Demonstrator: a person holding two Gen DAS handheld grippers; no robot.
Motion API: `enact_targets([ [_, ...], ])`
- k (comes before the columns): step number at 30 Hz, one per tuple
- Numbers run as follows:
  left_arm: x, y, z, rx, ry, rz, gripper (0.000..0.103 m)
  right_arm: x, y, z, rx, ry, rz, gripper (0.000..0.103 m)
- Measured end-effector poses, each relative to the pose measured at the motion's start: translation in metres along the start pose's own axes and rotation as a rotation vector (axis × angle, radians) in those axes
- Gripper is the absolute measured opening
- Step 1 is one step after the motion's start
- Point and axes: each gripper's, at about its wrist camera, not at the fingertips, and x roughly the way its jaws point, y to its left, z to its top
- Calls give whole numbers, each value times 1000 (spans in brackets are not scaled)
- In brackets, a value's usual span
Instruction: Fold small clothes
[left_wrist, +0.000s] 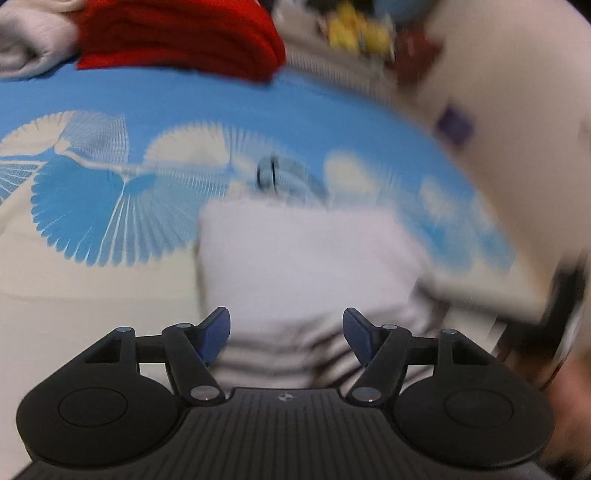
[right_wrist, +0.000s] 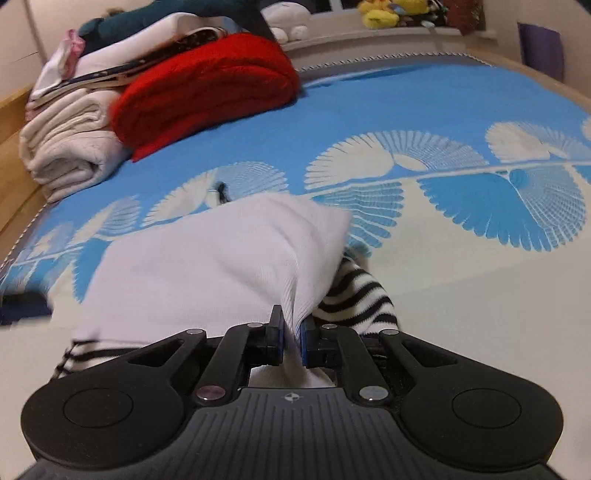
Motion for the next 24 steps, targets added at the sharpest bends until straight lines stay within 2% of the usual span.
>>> enact_targets([
  [1,13,0,-8,45,71,52,75,2,-2,1,11,6,-7,8],
  [3,27,6,-17,68,119,108,81,4,-3,2,33,27,-16,9],
  [5,18,8,-13,47,97,94,75,5,-2,-1,62,85,-4,10],
  [7,4,4,-10,38,58,81,67,-5,0,-3,47,89,-26,12],
  [9,-4,5,-10,34,40,33,67,-16,-5,-3,67,86,4,13],
  [11,3,5,-11,28,102,11,67,-21,-11,-8,79,123,48,13],
  [12,10,5,-17,42,148,30,68,-22,-12,-14,63,156,58,13],
  [13,17,6,-23,64,177,68,76,-21,-12,-19,35,187,56,13],
  [14,18,7,-26,66,176,94,81,-18,-11,-27,-21,239,34,13],
  [16,13,8,-26,43,154,103,81,-14,-12,-37,-98,292,-69,16],
  [17,8,7,-27,33,137,120,81,-18,-16,-39,-95,291,-106,28],
  [19,-7,3,-26,18,110,184,82,-34,-24,-37,-42,261,-189,25],
  [21,-29,-10,-23,30,70,243,81,-57,-22,-35,-70,204,-254,27],
  [24,-83,-37,-27,69,-56,268,87,-112,-8,-27,-95,49,-238,27],
])
